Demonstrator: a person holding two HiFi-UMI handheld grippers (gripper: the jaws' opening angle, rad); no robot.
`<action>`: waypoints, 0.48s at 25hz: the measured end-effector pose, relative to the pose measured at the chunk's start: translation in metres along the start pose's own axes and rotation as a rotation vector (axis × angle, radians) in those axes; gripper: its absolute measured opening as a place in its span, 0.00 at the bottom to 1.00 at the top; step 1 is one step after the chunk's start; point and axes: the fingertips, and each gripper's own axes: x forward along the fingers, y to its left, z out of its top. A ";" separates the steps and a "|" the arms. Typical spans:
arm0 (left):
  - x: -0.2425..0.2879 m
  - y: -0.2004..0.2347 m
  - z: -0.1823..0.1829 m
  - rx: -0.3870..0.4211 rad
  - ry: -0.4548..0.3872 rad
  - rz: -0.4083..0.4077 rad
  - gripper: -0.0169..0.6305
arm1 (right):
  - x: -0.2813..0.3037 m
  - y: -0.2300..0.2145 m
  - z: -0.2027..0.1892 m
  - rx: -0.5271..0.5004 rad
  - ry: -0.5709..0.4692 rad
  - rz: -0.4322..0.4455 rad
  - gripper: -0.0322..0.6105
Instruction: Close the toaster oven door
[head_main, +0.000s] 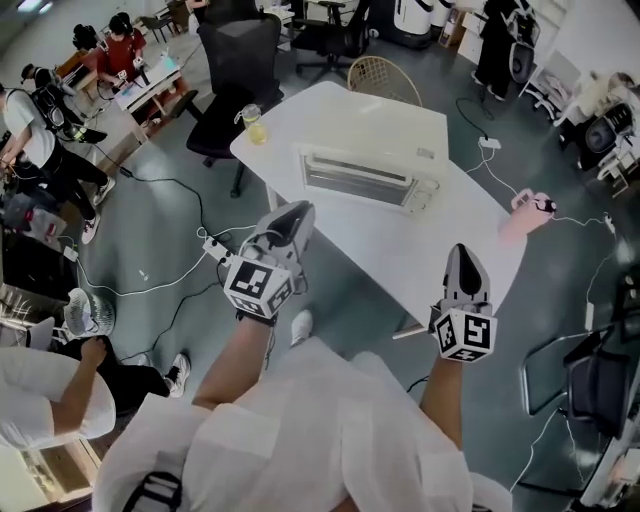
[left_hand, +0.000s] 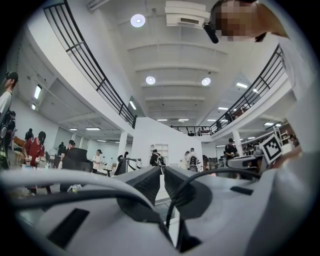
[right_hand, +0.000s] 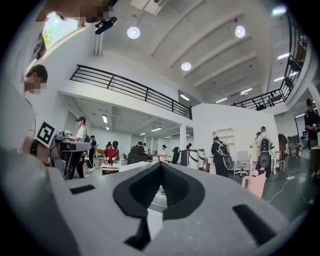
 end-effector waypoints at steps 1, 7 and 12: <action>0.000 -0.002 0.001 0.002 -0.003 -0.001 0.06 | -0.001 -0.001 -0.001 0.001 0.000 0.000 0.05; 0.002 -0.001 0.003 0.011 -0.008 0.008 0.06 | -0.001 -0.004 -0.005 0.014 -0.003 0.003 0.05; 0.004 -0.004 0.005 0.014 -0.007 0.007 0.06 | -0.002 -0.006 -0.005 0.011 -0.001 0.008 0.05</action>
